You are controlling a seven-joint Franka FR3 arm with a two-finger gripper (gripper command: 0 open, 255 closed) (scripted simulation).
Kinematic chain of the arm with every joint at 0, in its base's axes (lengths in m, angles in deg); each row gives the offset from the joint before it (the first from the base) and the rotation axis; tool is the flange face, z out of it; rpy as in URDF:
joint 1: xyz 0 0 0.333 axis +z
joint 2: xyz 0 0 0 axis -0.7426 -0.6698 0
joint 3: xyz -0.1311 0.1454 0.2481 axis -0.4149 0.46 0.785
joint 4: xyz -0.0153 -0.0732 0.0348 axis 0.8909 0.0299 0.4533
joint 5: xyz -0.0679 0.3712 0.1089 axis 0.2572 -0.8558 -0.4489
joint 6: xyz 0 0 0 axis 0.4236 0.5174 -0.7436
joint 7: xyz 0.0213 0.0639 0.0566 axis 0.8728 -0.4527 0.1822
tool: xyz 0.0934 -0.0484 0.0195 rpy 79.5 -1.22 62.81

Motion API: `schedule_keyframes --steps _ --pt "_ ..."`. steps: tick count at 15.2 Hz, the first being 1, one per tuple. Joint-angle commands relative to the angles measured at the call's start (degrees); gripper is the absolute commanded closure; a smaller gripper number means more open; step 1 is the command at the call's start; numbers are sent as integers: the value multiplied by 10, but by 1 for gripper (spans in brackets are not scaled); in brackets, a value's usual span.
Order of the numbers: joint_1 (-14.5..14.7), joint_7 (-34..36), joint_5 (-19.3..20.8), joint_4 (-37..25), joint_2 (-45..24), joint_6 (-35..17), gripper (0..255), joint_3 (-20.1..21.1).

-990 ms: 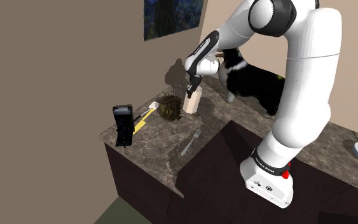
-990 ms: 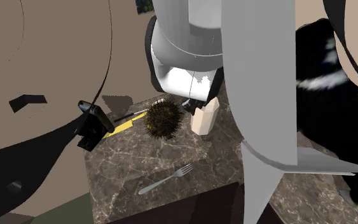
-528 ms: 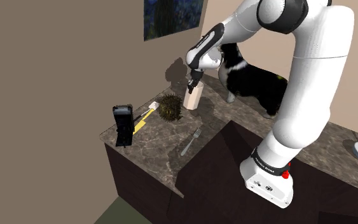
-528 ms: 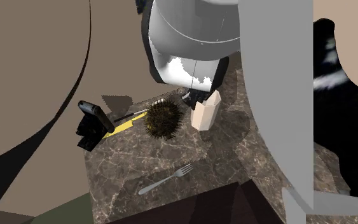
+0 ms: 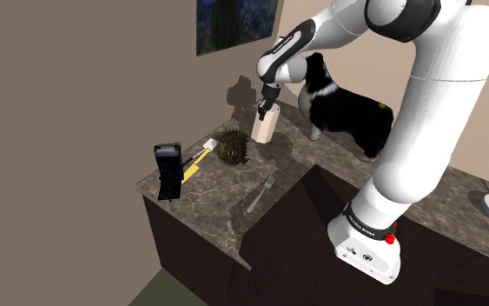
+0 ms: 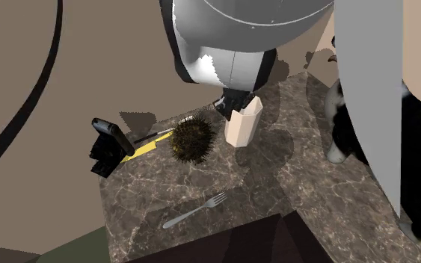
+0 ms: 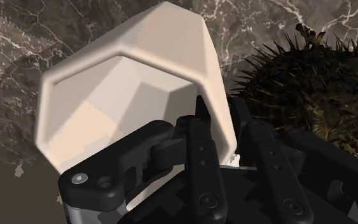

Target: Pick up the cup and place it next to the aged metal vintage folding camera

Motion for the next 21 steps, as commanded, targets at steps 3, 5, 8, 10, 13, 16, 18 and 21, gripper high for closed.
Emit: schedule_keyframes --steps 3,5,8,10,13,16,18,21 --pt "3 9 12 -4 24 26 255 -5" --pt "5 13 18 -7 34 39 255 -7" --pt "6 19 26 -12 50 60 255 -10" --pt "7 23 31 -17 60 73 255 -11" --pt "9 28 38 -24 73 94 255 -13" --pt "10 33 44 -33 86 115 255 -14" --pt "10 36 48 -40 94 129 255 -15" --pt "11 40 53 -50 106 151 255 -15"
